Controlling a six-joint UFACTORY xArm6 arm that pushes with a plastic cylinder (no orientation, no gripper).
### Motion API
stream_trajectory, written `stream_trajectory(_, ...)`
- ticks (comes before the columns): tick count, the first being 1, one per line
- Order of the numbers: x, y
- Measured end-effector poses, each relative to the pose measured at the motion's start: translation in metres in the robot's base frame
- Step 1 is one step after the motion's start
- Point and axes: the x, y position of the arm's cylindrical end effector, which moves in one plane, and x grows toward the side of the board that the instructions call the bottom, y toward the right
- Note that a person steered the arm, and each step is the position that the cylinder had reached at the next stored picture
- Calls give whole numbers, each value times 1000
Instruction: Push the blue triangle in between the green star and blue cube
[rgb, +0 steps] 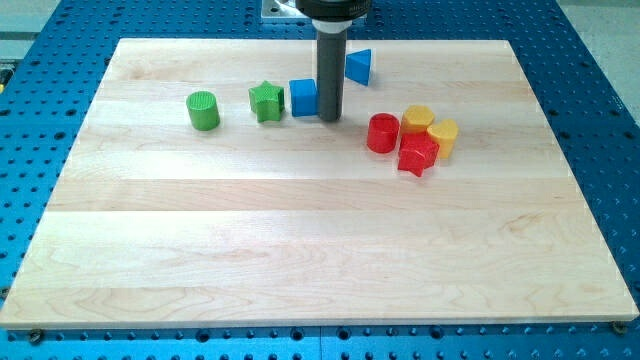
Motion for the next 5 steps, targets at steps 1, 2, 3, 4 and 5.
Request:
stream_trajectory(1, -29, 41)
stream_trajectory(2, -63, 79)
stream_trajectory(3, -77, 37)
stream_trajectory(4, -98, 64)
stream_trajectory(5, -102, -5)
